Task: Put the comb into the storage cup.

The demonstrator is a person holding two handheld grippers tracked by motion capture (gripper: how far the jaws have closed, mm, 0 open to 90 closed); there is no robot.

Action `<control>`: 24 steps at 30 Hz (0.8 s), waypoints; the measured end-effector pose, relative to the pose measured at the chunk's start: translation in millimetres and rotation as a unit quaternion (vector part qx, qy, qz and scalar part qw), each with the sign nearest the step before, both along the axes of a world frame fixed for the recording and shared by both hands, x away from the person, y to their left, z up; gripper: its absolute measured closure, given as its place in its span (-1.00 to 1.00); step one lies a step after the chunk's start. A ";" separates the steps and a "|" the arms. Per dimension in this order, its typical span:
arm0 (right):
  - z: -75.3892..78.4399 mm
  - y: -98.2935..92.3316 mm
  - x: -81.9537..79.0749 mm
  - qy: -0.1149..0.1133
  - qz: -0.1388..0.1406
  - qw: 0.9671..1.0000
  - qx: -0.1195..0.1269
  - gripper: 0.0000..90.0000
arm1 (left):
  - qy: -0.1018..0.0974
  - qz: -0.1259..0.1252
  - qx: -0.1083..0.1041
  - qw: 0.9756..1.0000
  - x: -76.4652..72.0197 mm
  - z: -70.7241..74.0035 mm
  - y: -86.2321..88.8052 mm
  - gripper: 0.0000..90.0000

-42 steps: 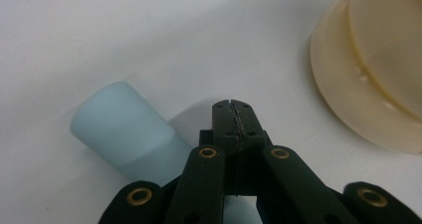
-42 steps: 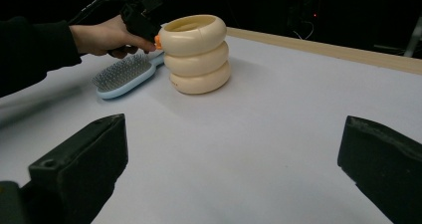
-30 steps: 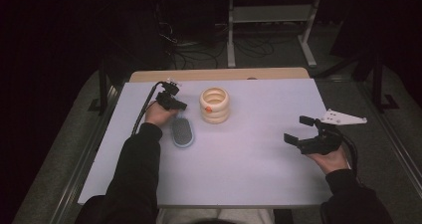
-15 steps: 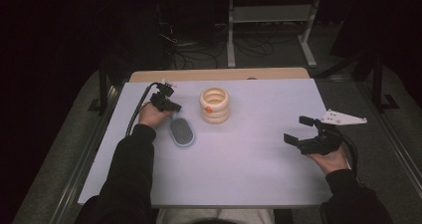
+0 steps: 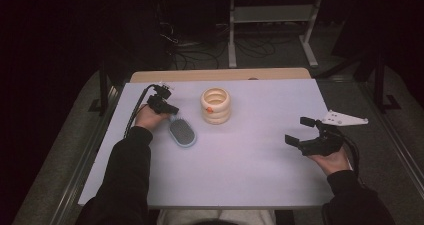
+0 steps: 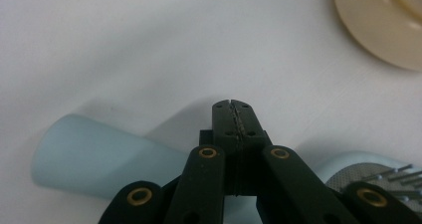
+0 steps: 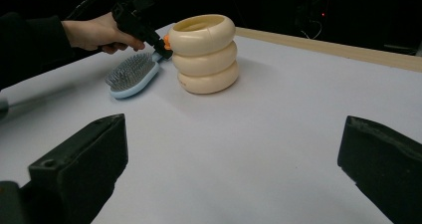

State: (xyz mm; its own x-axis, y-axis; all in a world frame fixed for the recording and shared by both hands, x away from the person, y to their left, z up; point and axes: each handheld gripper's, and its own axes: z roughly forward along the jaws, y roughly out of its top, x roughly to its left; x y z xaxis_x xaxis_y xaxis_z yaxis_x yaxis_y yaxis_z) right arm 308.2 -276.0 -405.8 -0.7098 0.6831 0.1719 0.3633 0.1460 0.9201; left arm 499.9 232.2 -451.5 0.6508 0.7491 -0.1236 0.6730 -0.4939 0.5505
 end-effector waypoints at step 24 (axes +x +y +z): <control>-0.1 0.7 -0.2 0.001 -0.003 1.000 -0.003 -1.00 | 0.002 0.018 -0.016 1.000 -29.6 -4.7 28.8 1.00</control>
